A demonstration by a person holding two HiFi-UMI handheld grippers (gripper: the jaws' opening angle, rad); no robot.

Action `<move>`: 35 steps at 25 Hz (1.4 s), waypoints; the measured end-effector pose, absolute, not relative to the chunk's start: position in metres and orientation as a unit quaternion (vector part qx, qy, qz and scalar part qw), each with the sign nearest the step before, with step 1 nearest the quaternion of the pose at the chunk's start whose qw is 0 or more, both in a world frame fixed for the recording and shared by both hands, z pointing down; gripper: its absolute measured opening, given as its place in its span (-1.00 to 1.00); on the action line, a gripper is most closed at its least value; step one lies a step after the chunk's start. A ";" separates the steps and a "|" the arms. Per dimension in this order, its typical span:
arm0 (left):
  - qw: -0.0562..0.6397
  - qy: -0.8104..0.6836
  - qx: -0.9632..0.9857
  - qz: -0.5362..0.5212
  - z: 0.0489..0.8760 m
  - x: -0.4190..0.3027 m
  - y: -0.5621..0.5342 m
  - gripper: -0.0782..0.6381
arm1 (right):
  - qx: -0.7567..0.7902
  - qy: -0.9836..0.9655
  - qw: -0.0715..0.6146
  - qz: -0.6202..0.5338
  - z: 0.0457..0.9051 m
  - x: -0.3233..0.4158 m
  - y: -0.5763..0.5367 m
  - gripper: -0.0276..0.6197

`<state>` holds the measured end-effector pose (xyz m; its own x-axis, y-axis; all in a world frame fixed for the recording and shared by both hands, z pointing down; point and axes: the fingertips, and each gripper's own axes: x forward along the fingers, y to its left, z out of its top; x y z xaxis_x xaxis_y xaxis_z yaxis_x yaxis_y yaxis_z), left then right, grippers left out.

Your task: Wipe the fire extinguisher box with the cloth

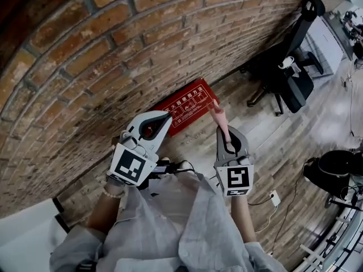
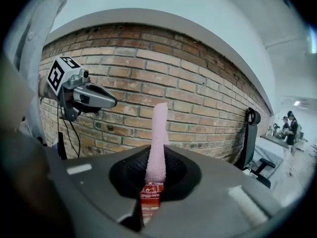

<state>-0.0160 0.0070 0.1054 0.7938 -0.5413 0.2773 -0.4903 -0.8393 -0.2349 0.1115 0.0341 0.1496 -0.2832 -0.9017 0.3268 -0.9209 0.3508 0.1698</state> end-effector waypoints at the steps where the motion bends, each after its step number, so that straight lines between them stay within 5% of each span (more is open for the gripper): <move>1: 0.075 0.273 -0.945 -0.165 0.105 -0.015 0.007 -0.79 | 0.571 -0.800 0.183 0.028 0.149 0.112 0.034 -0.85; 35: 0.071 0.263 -0.948 -0.165 0.113 -0.008 0.018 -0.79 | 0.567 -0.805 0.170 0.038 0.144 0.098 0.040 -0.85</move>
